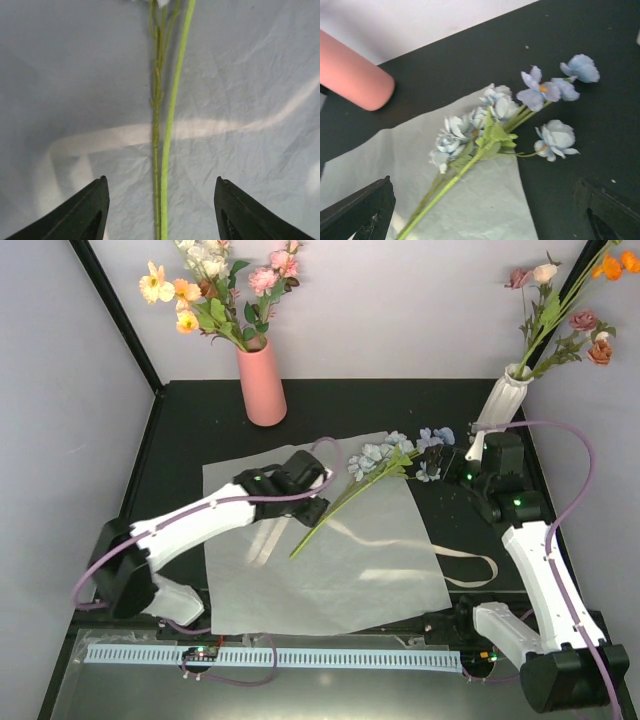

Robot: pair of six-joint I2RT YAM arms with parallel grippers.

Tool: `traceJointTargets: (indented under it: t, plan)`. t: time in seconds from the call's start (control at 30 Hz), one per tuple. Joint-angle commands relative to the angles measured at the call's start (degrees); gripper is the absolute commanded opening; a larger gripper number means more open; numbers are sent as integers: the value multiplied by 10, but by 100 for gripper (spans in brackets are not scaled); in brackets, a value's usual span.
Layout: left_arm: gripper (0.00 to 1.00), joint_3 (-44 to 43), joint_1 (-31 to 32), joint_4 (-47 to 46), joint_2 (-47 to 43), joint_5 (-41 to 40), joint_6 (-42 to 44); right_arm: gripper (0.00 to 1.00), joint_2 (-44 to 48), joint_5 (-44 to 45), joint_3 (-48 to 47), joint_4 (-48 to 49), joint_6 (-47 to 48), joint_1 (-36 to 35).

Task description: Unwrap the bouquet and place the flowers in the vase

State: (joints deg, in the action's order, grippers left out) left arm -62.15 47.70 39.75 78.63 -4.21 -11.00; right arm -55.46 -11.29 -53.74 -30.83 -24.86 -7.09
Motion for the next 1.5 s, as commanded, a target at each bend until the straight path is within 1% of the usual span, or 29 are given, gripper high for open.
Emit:
traceJointTargets:
  t: [0.0,0.17,0.3,0.4,0.67,0.9,1.0,1.1,1.3,1.4,1.47]
  plan:
    - [57,-72,24,61,98,-24,38,98,36,74,26,7,14,-3]
    - [42,-149,35,97,210,-54,76,98,55,81,44,-5,12,-3]
    - [36,-190,38,116,276,-76,91,98,59,66,55,-7,12,-3]
    - [33,-201,40,115,301,-81,92,98,57,61,60,-7,12,-2]
    - [29,-201,42,97,338,-84,92,98,49,52,61,-4,15,-3]
    - [17,-191,43,74,357,-93,91,98,51,50,64,-4,18,-3]
    - [15,-189,45,69,358,-89,89,98,51,50,64,-4,19,-3]
    - [14,-184,48,63,357,-90,88,98,49,50,64,-2,18,-3]
    - [18,-179,51,61,364,-97,86,98,46,44,63,-1,18,-3]
    - [16,-176,52,58,364,-99,86,98,46,43,63,0,18,-2]
    - [12,-175,53,57,363,-100,85,98,44,43,64,0,18,-3]
